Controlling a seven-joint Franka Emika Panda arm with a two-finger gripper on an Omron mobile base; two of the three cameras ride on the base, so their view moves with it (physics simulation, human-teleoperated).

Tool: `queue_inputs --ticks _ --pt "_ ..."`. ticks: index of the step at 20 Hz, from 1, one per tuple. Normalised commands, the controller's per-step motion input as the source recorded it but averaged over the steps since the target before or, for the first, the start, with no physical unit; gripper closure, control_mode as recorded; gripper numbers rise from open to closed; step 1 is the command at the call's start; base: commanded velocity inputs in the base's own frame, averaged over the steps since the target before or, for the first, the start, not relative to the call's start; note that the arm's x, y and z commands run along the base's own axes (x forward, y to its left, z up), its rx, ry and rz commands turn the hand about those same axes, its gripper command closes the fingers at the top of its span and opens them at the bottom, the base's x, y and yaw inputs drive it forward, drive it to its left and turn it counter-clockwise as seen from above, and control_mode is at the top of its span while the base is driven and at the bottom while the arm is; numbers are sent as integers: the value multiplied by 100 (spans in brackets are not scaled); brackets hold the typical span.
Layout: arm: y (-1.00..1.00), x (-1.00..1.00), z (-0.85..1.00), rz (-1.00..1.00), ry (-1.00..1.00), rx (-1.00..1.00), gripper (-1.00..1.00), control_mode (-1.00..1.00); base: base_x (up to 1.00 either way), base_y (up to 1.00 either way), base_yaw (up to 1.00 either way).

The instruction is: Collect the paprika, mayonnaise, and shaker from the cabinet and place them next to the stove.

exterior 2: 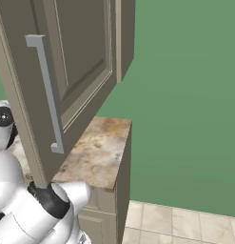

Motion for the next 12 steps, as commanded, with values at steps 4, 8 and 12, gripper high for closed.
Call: queue_inputs --ticks 4,8,12 --pt "33 0 -42 22 -1 -4 100 -100 0 0 0" --pt "36 0 -46 12 -5 -3 100 -100 0 0 0" --pt "25 -7 -49 6 -9 -2 100 -100 0 0 0"
